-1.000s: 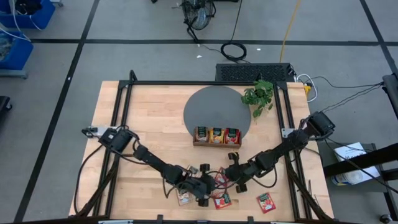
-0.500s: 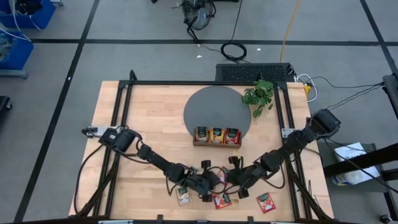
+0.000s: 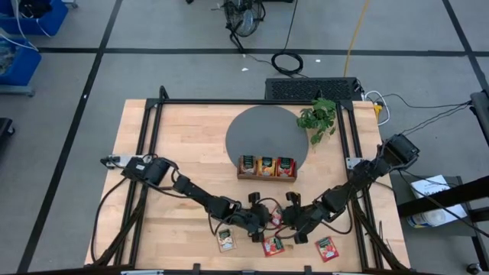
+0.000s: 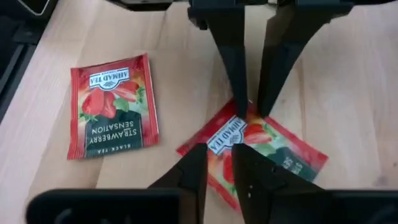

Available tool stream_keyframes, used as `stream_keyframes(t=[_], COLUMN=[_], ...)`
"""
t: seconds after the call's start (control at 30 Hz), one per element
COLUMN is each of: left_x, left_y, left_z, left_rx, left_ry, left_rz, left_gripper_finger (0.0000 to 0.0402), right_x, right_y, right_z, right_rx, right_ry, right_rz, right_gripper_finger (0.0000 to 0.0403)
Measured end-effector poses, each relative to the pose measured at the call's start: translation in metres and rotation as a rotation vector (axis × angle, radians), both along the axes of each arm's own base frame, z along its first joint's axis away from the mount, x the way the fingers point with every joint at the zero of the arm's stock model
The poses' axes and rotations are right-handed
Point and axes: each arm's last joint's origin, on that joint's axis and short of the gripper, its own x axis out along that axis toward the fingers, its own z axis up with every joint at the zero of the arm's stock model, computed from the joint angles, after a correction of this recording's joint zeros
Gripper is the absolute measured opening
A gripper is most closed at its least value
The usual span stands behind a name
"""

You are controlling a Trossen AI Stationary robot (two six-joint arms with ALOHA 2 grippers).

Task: Pick & Place Tea
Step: Put the top red tea bag into the right wooden organizer

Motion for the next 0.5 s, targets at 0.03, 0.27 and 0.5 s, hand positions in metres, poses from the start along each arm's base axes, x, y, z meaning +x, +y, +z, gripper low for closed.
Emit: stream_keyframes(t=[0.03, 0.27, 0.5], left_x=[0.000, 0.000, 0.000], left_y=[0.001, 0.001, 0.001], left_z=[-0.002, -0.005, -0.006], left_rx=[-0.007, -0.006, -0.006], left_ry=[0.006, 0.020, 0.025], left_rz=[0.004, 0.005, 0.002], left_gripper_finger=[0.0062, 0.0062, 0.0062], right_x=[-0.001, -0.004, -0.026], right_y=[0.000, -0.002, -0.023], right_z=[0.000, 0.005, 0.021], right_rx=[0.005, 0.071, 0.011], right_ry=[0.008, 0.031, 0.125], right_rz=[-0.012, -0.087, -0.311], right_gripper_finger=[0.0066, 0.0110, 0.0151])
